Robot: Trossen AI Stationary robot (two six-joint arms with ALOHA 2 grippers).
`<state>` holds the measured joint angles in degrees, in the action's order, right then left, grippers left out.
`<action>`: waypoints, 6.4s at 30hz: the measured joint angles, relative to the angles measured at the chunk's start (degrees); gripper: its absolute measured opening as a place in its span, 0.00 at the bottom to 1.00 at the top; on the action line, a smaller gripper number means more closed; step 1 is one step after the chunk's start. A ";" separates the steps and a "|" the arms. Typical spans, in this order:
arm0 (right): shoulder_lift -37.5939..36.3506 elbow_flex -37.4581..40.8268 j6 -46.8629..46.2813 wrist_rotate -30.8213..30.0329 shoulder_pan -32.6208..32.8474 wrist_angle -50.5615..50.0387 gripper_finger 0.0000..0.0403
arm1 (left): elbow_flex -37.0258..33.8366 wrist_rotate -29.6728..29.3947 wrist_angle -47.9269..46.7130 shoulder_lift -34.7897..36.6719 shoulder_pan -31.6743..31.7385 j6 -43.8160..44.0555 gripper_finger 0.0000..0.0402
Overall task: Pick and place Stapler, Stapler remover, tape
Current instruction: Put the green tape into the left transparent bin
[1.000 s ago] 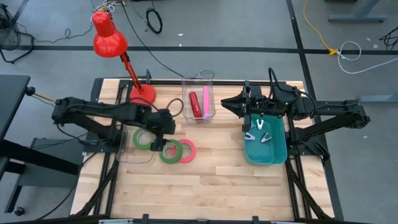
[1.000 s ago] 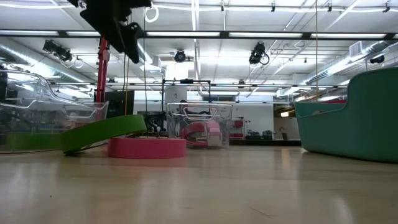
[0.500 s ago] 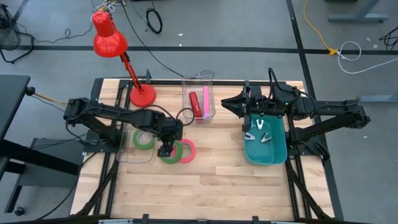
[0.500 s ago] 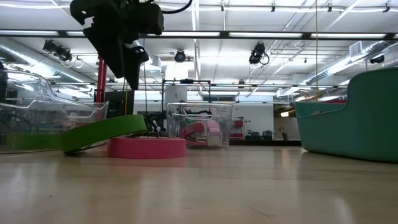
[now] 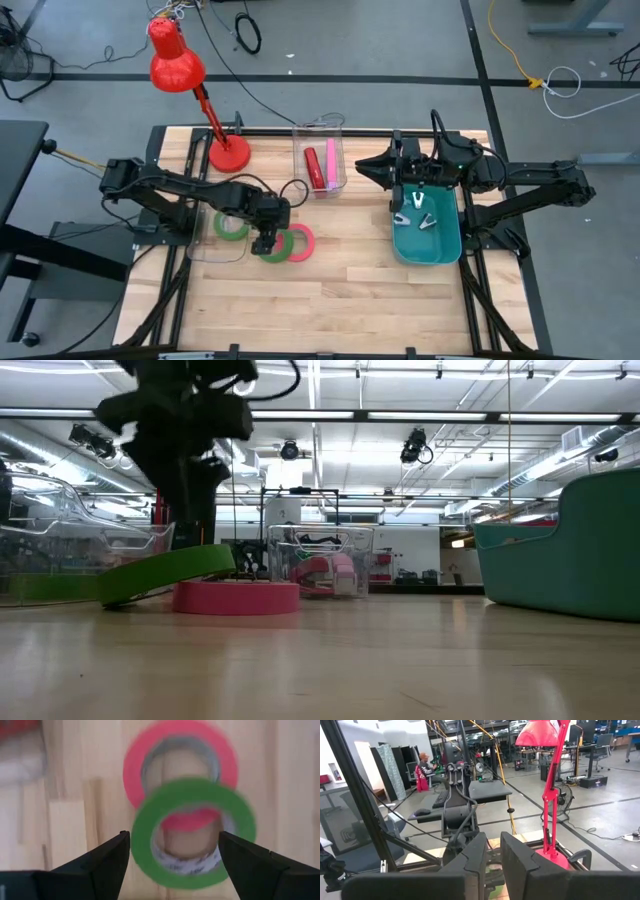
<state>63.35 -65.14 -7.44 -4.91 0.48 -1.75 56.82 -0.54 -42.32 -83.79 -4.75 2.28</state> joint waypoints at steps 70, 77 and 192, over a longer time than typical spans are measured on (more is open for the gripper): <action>0.02 0.00 0.00 -0.20 -0.01 -3.05 0.14 | -10.41 -4.81 12.62 -4.39 0.46 -6.88 0.33; 0.02 0.00 -0.02 -0.21 -0.01 -3.03 0.14 | -10.37 -4.76 12.60 -4.37 0.46 -6.91 0.28; 0.02 0.00 2.16 -0.17 -0.01 -3.58 0.14 | -2.52 -4.15 -35.66 10.80 -5.20 6.72 0.37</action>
<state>63.37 -65.14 -5.28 -5.08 0.47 -5.32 54.30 -4.69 -77.97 -72.99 -9.96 9.00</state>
